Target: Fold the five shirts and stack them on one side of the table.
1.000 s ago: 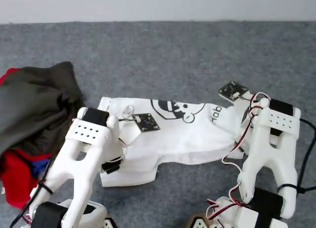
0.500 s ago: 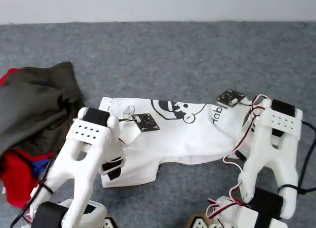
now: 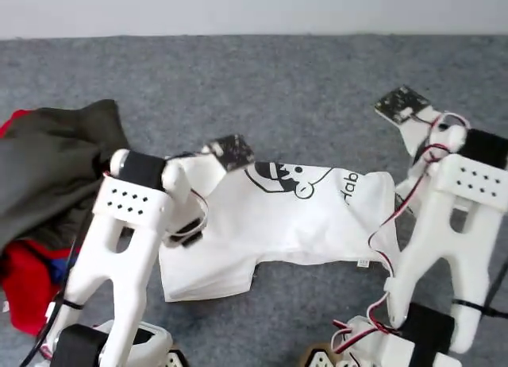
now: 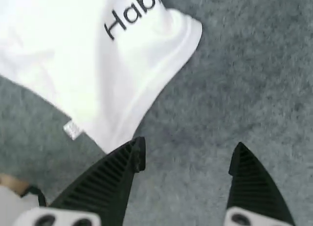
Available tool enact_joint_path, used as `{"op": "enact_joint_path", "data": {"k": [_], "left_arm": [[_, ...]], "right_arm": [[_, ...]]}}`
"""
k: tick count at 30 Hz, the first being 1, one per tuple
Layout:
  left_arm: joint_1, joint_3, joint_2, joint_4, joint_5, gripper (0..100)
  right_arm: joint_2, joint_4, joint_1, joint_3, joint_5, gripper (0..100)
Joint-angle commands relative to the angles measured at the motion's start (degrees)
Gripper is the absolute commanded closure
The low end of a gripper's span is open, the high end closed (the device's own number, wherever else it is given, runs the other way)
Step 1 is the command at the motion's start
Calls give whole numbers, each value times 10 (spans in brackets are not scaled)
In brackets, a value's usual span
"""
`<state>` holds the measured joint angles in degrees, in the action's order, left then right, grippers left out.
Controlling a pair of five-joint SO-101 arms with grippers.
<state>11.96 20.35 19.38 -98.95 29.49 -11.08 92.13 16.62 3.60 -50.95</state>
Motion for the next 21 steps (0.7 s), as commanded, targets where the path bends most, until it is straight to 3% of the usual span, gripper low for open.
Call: {"op": "enact_joint_path", "data": {"k": [1,5,12,21], "left_arm": [[-33,-23,0,70,-51,968],[-51,38,-1,200,-98,986],[-54,167,-37,378,-109,986],[-55,64,-281,401,-109,986]], "right_arm": [[17,-44,-34,-11,58,781],[76,-131,-62,8,111,991],[189,-246,-80,8,205,987],[298,-357,-63,7,204,989]]}}
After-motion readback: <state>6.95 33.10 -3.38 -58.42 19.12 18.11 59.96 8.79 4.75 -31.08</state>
